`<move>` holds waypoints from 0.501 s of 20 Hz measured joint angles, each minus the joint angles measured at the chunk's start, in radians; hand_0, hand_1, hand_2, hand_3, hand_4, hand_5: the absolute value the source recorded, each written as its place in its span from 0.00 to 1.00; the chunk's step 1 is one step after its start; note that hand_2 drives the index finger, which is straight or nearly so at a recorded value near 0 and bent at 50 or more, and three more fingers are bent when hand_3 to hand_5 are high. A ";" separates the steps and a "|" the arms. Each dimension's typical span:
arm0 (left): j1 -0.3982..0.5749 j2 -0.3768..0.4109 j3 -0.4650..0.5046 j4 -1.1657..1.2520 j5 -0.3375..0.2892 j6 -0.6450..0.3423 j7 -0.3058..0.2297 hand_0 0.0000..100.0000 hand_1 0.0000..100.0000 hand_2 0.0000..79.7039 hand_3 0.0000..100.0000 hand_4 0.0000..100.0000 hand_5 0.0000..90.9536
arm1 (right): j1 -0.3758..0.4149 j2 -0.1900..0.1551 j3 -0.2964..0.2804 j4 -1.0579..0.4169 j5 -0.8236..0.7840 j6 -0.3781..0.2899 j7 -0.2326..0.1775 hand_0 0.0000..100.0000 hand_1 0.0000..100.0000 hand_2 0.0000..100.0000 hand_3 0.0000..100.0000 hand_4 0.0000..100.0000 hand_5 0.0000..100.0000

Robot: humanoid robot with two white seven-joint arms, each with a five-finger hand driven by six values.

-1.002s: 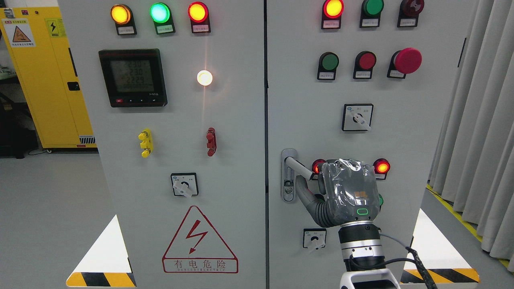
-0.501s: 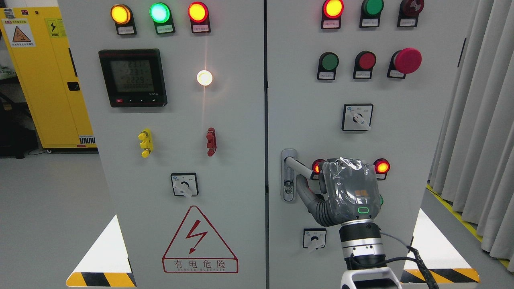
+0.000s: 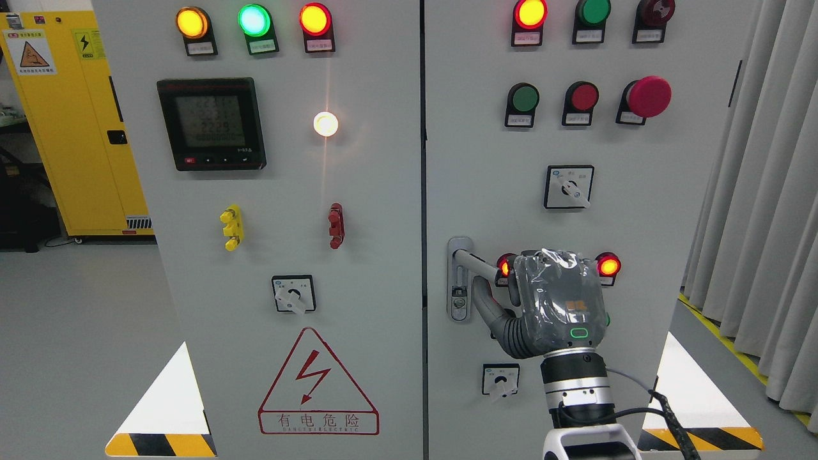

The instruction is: Release door handle

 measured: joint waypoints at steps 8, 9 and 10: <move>0.000 0.000 0.000 0.000 0.000 0.000 0.000 0.12 0.56 0.00 0.00 0.00 0.00 | 0.000 0.000 -0.001 -0.002 0.000 -0.001 0.001 0.50 0.46 0.99 1.00 1.00 1.00; 0.000 0.000 0.000 0.000 0.000 0.000 0.000 0.12 0.56 0.00 0.00 0.00 0.00 | 0.000 0.000 -0.001 -0.002 0.000 -0.002 0.001 0.50 0.46 0.99 1.00 1.00 1.00; 0.000 0.000 0.000 0.000 0.000 0.000 0.000 0.12 0.56 0.00 0.00 0.00 0.00 | 0.000 -0.001 -0.002 -0.002 0.000 -0.002 0.001 0.50 0.46 0.99 1.00 1.00 1.00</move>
